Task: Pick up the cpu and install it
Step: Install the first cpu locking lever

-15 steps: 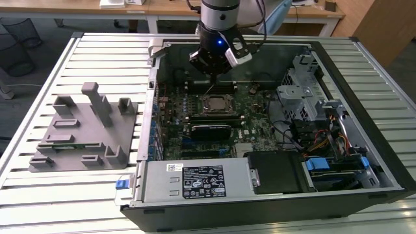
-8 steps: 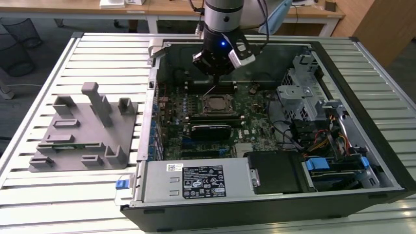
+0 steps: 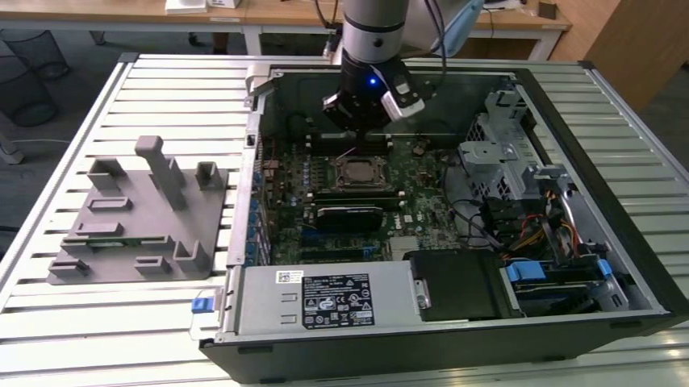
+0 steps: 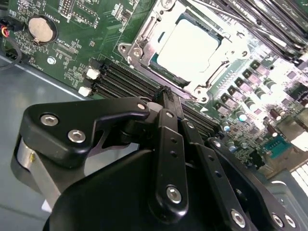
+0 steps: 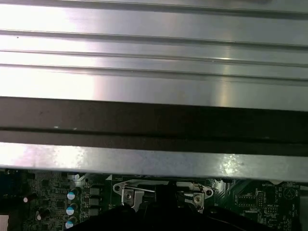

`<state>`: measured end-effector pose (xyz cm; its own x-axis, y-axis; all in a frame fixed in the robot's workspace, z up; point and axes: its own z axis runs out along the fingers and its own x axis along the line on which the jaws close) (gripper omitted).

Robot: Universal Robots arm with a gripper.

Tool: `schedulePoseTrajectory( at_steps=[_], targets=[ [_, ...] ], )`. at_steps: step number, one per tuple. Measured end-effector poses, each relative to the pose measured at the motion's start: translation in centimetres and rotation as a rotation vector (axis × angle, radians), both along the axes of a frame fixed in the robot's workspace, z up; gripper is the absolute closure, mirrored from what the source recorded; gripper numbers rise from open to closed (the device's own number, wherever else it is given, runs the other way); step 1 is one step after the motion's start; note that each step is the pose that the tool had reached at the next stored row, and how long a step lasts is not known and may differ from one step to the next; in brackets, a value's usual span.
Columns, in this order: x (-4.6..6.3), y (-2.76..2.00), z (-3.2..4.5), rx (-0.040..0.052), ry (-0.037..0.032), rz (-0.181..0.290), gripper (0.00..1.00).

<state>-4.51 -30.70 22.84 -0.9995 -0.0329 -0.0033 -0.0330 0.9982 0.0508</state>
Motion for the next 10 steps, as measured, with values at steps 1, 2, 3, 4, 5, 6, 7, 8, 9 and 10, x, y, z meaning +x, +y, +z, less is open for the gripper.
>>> schedulePoseTrajectory(
  at_steps=[1,2,3,4,5,6,7,8,9,10],
  targets=[
    [0.06,0.00,-0.13,0.0000,0.0000,0.000,0.89],
    [0.12,0.00,-0.27,0.0001,0.0000,0.000,0.89],
    [0.19,0.00,-0.40,0.0001,-0.0001,0.000,0.89],
    [0.25,0.00,-0.53,0.0001,-0.0001,0.000,0.89],
    [0.32,0.00,-0.65,0.0001,-0.0001,0.000,0.89],
    [0.38,0.00,-0.77,0.0002,-0.0001,0.000,0.89],
    [0.45,0.00,-0.85,0.0002,-0.0001,0.000,0.89],
    [0.53,0.00,-0.91,0.0002,-0.0001,0.000,0.89],
    [0.60,0.00,-0.96,0.0001,-0.0001,0.000,0.89],
    [0.68,0.00,-1.02,0.0001,-0.0001,0.000,0.89]
  ],
)
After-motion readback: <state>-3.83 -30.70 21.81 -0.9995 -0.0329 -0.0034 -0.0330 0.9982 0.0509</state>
